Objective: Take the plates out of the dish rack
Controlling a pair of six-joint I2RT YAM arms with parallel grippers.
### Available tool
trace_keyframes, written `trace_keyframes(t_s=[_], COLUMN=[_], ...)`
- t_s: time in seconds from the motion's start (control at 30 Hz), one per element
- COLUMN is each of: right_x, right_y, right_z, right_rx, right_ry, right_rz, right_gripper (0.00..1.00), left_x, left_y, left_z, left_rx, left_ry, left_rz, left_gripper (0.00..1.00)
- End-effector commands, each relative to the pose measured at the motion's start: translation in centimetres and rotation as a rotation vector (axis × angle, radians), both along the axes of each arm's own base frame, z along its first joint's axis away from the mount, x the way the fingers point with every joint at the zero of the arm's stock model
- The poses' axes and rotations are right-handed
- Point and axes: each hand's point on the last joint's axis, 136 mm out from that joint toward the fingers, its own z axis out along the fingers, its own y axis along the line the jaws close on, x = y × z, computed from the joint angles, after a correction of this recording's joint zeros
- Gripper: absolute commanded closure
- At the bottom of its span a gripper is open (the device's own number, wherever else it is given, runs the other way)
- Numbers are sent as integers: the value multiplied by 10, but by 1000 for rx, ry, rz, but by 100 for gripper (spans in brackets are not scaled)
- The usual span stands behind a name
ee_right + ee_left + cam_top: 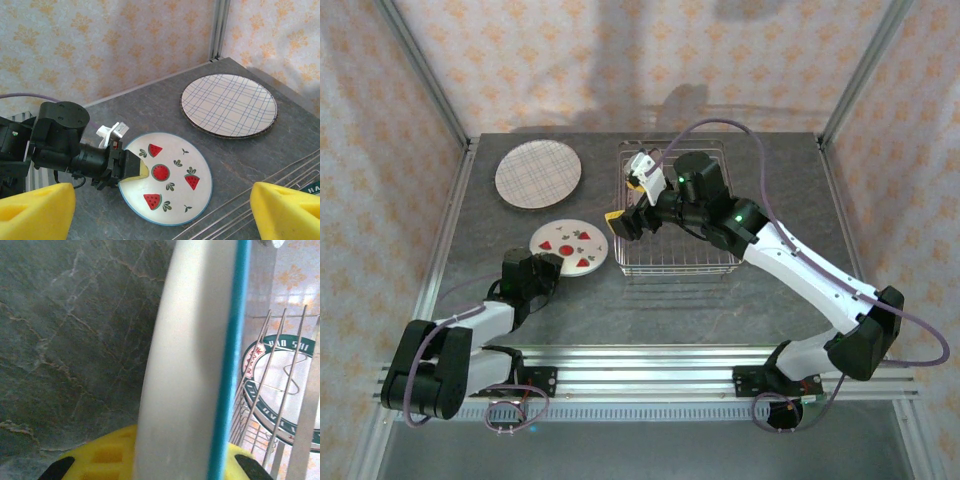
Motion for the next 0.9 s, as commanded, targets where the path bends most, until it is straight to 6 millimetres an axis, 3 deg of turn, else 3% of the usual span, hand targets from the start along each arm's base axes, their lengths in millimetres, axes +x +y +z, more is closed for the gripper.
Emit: trace_keyframes(t_s=[0.0,0.2,0.4,0.87], right_x=[-2,-3,-2,-1], right_y=[-1,-2,-3,-3], right_z=[13,14,13,14], right_rx=[35,38,35,31], right_ry=[-16,-11,-5,-5], right_rz=[-9,-13,-22,-27], right_gripper=[10,10,10,10], left_x=[17,19,17,4], left_y=[-5,-6,-6,-2], left_z=[23,17,8,-9], left_rx=[5,2,8,54], left_ry=[-91,-74,-21,138], left_rz=[-33,-36,-42,-51], left_gripper=[95,92,69,38])
